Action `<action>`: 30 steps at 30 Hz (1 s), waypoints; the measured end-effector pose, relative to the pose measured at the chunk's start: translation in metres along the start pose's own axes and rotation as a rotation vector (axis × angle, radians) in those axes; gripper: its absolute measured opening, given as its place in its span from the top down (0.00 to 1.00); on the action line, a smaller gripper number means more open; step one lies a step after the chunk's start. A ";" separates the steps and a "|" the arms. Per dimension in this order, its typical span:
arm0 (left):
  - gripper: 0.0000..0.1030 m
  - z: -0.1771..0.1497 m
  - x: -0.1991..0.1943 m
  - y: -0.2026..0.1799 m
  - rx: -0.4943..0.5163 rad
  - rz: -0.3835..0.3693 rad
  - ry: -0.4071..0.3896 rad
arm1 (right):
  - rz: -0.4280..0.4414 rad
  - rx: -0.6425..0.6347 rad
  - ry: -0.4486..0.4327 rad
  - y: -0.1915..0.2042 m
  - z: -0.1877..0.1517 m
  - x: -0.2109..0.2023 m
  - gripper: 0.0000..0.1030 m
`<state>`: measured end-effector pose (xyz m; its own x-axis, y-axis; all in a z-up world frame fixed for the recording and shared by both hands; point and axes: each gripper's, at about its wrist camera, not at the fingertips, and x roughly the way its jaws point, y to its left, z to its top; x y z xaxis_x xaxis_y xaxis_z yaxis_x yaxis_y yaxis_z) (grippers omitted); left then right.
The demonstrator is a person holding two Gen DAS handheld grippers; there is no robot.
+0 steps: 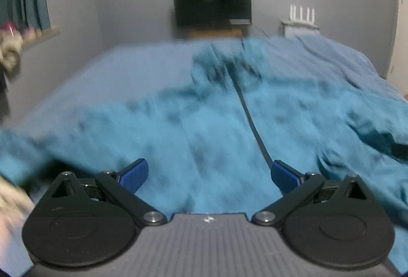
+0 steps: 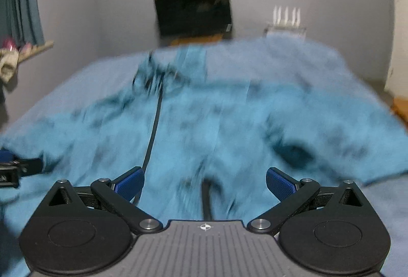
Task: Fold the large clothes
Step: 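Grasp the teal jacket's side edge with the right tool and lift it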
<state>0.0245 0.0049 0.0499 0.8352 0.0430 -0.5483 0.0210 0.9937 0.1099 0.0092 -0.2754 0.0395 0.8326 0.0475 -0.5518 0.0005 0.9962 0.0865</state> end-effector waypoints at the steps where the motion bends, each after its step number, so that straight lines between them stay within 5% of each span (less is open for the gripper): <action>1: 0.00 0.012 -0.002 0.002 0.018 0.018 -0.027 | -0.023 -0.004 -0.050 -0.002 0.009 -0.007 0.00; 6: 0.00 0.057 0.000 0.014 0.053 0.002 -0.123 | -0.171 -0.002 -0.190 -0.025 0.039 -0.019 0.00; 11: 0.00 0.073 0.039 0.033 -0.082 0.025 -0.100 | -0.350 -0.080 -0.339 -0.070 0.038 -0.008 0.00; 15: 0.00 0.054 0.067 0.042 -0.100 0.086 -0.134 | -0.397 -0.039 -0.256 -0.117 0.034 0.013 0.00; 18: 0.00 0.029 0.087 0.043 -0.087 0.057 -0.122 | -0.348 0.125 -0.173 -0.170 0.031 0.023 0.00; 21: 0.00 0.019 0.111 0.042 -0.072 -0.010 0.031 | -0.326 0.361 -0.128 -0.218 0.029 0.034 0.00; 24: 0.00 0.010 0.128 0.041 -0.075 -0.063 0.134 | -0.370 0.583 -0.107 -0.271 0.018 0.042 0.00; 30: 0.00 0.001 0.142 0.043 -0.099 -0.110 0.179 | -0.504 0.856 -0.149 -0.361 -0.020 0.050 0.02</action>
<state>0.1444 0.0533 -0.0221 0.7197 -0.0577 -0.6919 0.0457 0.9983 -0.0357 0.0393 -0.6307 -0.0359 0.6866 -0.4335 -0.5837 0.7212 0.5074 0.4715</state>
